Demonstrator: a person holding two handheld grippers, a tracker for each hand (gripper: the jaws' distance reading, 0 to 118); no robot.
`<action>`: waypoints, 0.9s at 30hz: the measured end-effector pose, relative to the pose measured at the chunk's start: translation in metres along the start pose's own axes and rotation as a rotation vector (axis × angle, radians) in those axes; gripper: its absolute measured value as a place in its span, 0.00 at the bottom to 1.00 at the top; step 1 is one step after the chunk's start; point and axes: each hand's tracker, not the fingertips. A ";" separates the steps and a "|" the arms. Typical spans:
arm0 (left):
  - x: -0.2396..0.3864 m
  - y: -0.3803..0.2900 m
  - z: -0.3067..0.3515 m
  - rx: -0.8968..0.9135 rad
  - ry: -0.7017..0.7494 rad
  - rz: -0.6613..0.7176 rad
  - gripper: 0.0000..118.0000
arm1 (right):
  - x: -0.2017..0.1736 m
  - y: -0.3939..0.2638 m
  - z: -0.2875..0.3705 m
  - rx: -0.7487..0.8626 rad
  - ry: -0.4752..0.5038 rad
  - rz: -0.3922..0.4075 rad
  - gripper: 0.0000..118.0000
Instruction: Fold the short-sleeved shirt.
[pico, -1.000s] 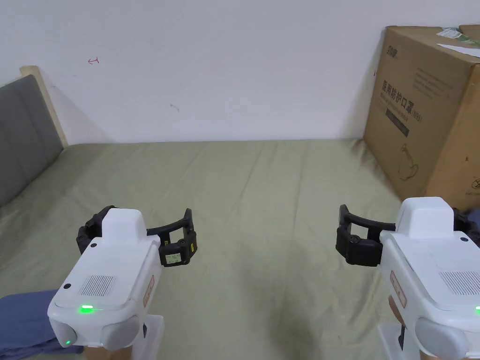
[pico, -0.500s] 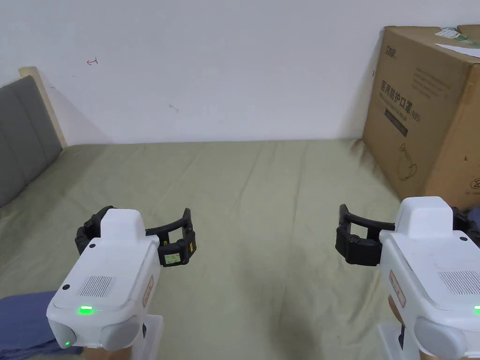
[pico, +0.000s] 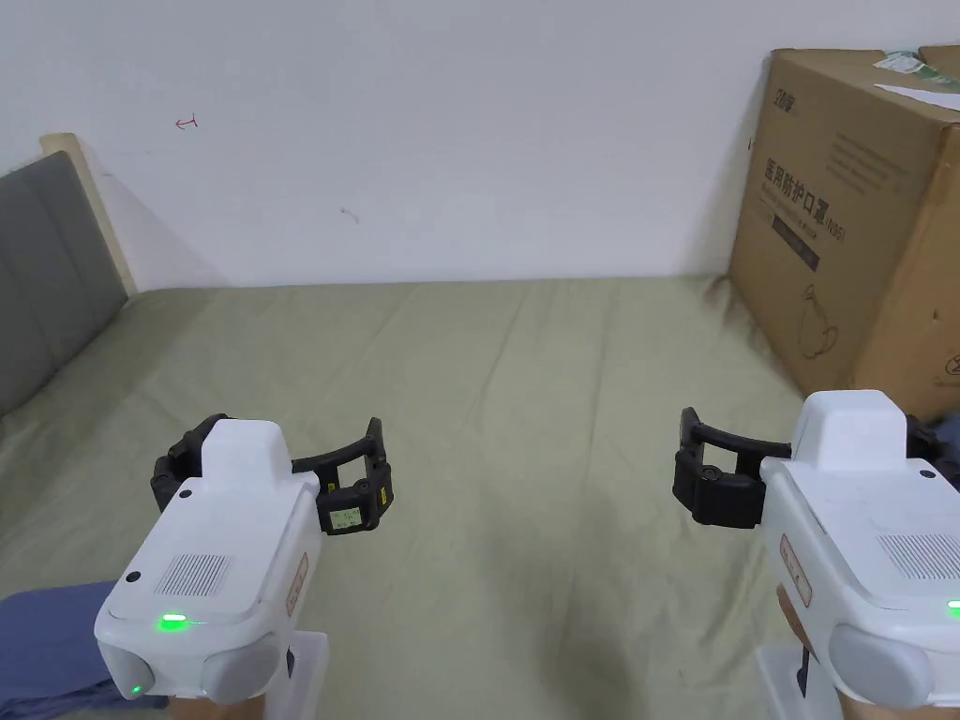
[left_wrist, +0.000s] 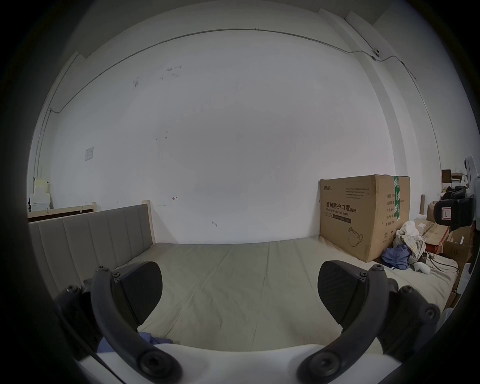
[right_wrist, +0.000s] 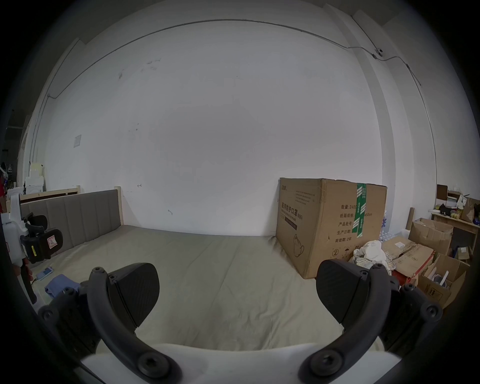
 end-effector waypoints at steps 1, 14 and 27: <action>0.000 0.000 0.000 -0.001 0.000 0.003 1.00 | 0.000 0.000 -0.001 -0.009 -0.003 -0.008 1.00; -0.009 0.003 0.002 0.000 -0.001 0.033 1.00 | 0.016 0.008 -0.020 -0.475 -0.149 -0.526 1.00; -0.015 0.007 0.000 0.020 0.017 0.069 1.00 | 0.019 0.012 -0.020 -0.513 -0.042 -0.481 0.99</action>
